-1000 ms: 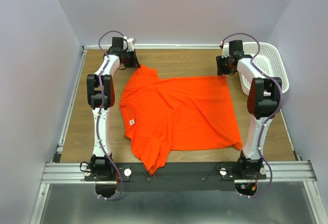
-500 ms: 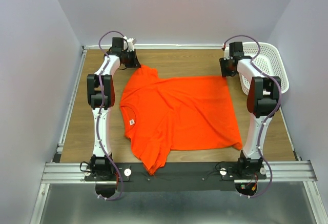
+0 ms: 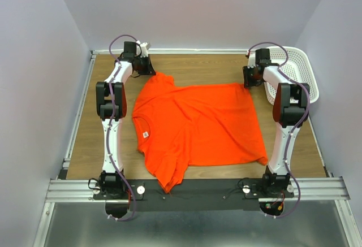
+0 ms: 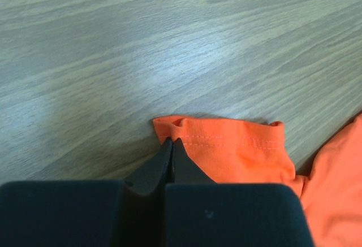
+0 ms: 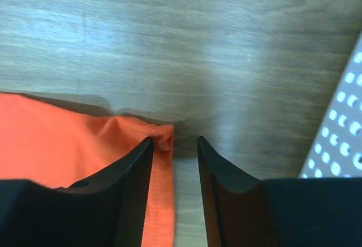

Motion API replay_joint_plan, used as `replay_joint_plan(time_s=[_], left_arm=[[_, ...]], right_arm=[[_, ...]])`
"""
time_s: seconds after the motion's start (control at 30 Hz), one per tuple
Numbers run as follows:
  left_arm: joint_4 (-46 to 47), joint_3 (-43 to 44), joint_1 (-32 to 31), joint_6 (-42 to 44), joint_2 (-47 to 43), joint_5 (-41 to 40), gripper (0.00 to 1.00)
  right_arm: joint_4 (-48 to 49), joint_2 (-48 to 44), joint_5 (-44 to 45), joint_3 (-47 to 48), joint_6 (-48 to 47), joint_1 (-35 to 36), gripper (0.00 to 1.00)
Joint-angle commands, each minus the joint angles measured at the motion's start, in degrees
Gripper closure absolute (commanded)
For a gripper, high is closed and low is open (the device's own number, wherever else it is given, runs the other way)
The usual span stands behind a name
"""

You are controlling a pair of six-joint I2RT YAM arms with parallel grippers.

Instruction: Fold and stack the t-shirts

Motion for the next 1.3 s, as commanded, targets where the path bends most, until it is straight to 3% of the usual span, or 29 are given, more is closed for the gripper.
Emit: replay_joint_plan(time_s=[0.0,0.23,0.33,0.5,0.97,1.27], left_arm=[[0.89,-0.90,0.22,-0.19,-2.72,2.31,1.00],[1.24,-1.16,0.22,-0.36,-3.33,2.92,1.00],[1.32,-1.42,0.22,-0.45,-3.51,3.01,1.00],[1.41,-1.78,0.22,-0.54,-4.12,3.19,1.00],[6.33,-5.03,0.31,-1.50,-11.68,2.40,1.00],[13.97,-13.54,0.57,-3.00,-19.58,1.60,1.00]], right_arm=[[-3.45,4.72,-4.41,0.67,0.34,-0.01,0.57],[-4.94,6.13,-6.34,1.64,0.51,-1.33,0.71],[-5.30,6.48,-7.31,2.08,0.60,-2.03,0.86],[-5.56,5.43,-11.33,1.91,-0.45,-3.26,0.99],[0.41,-9.77,-20.66,-3.80,-3.35,-4.05,0.99],[4.63,-17.06,-24.52,-9.16,-4.41,-4.05,0.99]])
